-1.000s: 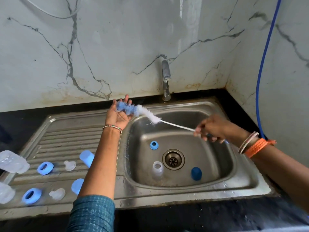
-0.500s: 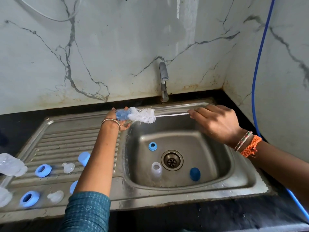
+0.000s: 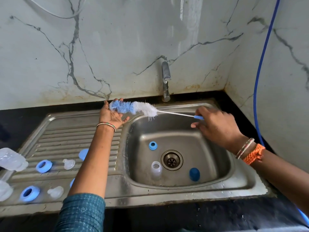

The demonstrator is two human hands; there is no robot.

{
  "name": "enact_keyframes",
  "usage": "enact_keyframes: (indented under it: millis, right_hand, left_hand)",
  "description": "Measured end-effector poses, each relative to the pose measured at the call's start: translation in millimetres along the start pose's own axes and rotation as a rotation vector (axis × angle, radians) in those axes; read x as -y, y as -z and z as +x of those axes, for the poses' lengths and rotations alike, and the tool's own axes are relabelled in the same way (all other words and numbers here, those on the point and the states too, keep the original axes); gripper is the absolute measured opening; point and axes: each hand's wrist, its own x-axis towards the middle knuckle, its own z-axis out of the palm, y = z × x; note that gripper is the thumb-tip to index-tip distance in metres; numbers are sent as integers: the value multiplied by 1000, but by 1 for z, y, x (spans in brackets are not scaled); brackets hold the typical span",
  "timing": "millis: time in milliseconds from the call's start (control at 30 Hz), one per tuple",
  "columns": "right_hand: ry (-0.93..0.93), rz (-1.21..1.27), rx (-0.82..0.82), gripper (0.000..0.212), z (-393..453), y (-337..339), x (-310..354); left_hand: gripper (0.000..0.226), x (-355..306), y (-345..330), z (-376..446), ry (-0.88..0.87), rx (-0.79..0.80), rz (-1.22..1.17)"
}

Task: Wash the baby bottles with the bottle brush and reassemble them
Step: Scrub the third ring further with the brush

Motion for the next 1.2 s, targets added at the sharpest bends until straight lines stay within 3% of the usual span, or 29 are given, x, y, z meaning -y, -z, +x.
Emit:
enact_keyframes:
  millis: [67, 100, 167, 233, 333, 367, 433, 533, 667, 767, 833, 900, 933, 1000, 1133, 1200]
  right_hand:
    - [242, -137, -299, 13, -6, 8, 4]
    - [272, -133, -376, 10, -9, 9, 4]
    - [150, -98, -361, 11, -14, 13, 5]
    - [-135, 90, -86, 20, -13, 17, 6]
    - [-560, 996, 732, 40, -7, 21, 1]
    - [-595, 1164, 885, 39, -6, 20, -2]
    - [-551, 1208, 915, 37, -7, 17, -6]
    - [-414, 1014, 690, 36, -7, 22, -2]
    - [-204, 640, 345, 13, -6, 32, 3]
    - [-68, 100, -125, 11, -14, 31, 12]
    - [229, -105, -416, 27, -19, 31, 12]
    - [421, -211, -498, 36, -20, 30, 9]
    - [410, -188, -472, 35, -19, 29, 8]
    - [156, 51, -273, 19, -15, 24, 9]
    - [-553, 1117, 820, 23, -9, 21, 3]
    - [-668, 1374, 1012, 27, -9, 16, -1]
  left_hand:
    - [42, -3, -2, 0, 27, -40, 77]
    - [39, -3, -4, -1, 25, -31, 109]
    - [38, -3, -9, -8, -4, 12, 149]
    - [36, -2, -11, -11, -26, 83, 142]
    - [27, -4, -6, -12, -62, 244, 21]
    - [24, -3, -5, -11, -70, 275, -15]
    - [26, -2, -6, -10, -93, 266, -12]
    - [28, 1, -7, -11, -117, 173, 72]
    - [20, 1, -7, -9, -39, 7, 128]
    - [26, 4, -16, -12, 78, -128, 182]
    - [31, 6, -21, -12, 119, -194, 163]
    - [33, 7, -23, -11, 106, -224, 119]
    - [33, 7, -23, -11, 92, -219, 87]
    - [30, 5, -17, -11, 41, -121, 38]
    - [23, 1, -9, -15, -91, 320, -62]
    - [26, -2, -10, -17, -142, 424, -128]
